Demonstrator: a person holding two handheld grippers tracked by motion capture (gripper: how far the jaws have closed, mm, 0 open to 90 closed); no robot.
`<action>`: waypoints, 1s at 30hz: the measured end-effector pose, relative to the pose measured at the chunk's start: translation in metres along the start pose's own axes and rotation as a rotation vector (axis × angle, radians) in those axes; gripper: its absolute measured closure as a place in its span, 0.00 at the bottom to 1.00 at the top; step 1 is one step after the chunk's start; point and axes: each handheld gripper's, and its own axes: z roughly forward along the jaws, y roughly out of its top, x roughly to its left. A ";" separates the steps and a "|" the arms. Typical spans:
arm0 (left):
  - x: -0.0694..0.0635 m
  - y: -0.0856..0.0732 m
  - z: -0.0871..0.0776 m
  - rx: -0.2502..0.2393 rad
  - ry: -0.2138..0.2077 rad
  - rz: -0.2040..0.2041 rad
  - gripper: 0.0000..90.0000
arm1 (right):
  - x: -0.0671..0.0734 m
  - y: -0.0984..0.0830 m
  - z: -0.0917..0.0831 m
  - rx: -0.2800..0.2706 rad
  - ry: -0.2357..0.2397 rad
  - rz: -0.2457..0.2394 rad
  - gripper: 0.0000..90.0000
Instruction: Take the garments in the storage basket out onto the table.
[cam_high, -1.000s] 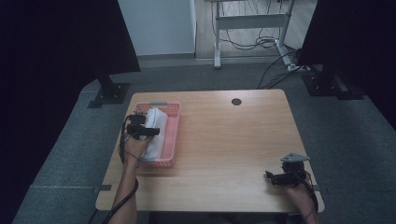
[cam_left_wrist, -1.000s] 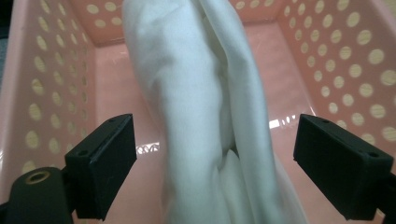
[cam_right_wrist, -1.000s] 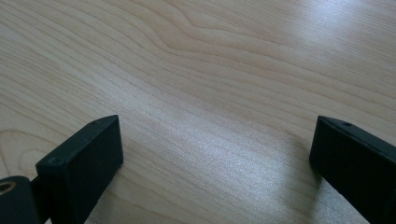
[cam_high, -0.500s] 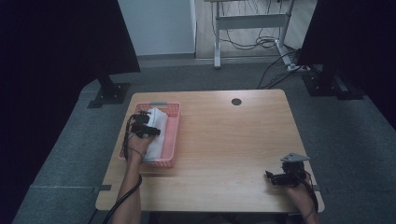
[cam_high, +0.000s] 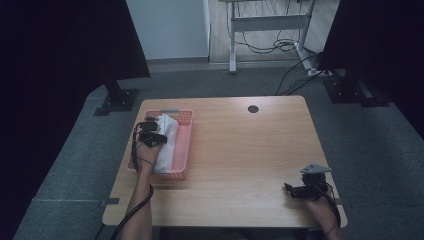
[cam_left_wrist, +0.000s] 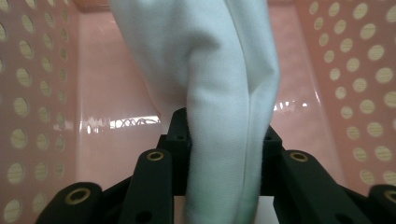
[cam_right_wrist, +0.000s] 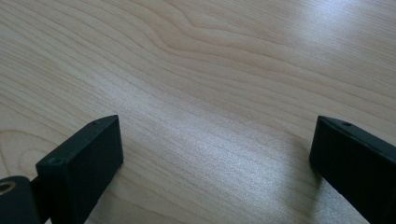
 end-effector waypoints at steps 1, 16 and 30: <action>0.000 0.000 0.000 0.000 0.000 0.000 0.75 | 0.000 0.000 0.000 0.000 0.000 0.000 0.03; -0.003 0.012 -0.018 0.014 0.049 -0.042 0.75 | 0.000 0.000 0.000 0.000 0.002 -0.002 0.03; -0.010 0.027 -0.046 -0.002 0.059 -0.056 0.75 | 0.000 0.000 0.000 0.000 0.002 -0.002 0.03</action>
